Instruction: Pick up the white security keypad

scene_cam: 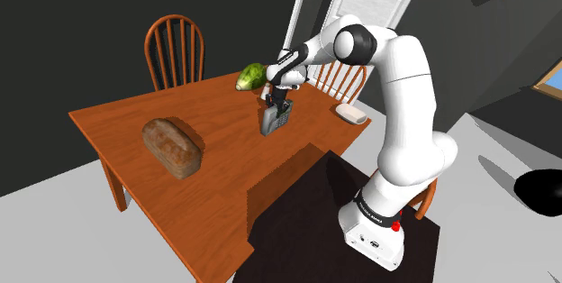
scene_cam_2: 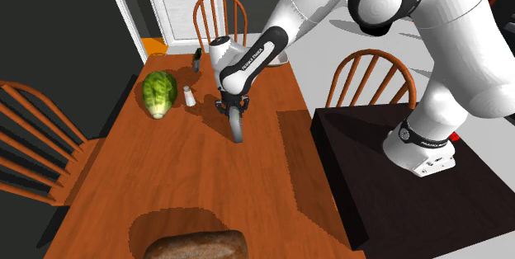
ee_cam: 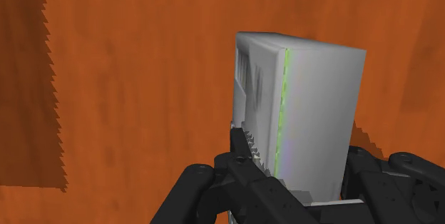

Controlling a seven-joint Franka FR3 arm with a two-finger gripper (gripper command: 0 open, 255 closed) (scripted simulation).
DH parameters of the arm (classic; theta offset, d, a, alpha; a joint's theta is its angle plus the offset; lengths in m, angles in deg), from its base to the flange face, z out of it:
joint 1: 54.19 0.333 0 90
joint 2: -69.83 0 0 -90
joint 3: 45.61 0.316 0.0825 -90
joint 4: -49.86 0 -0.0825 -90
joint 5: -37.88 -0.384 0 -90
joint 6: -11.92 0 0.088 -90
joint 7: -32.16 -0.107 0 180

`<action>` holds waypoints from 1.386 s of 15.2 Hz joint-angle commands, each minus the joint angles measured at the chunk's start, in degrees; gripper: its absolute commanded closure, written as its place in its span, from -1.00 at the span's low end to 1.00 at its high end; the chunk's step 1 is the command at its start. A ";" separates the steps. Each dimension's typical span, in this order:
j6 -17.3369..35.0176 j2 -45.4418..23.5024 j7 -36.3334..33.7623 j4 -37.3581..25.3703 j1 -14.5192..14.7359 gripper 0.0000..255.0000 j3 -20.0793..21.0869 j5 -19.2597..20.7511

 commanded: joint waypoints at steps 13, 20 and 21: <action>-3.91 5.38 -0.11 1.42 0.25 1.00 -0.39 0.38; -6.93 8.75 -0.23 1.77 0.42 1.00 -0.62 0.65; -6.94 8.74 -0.23 1.76 0.42 1.00 -0.62 0.66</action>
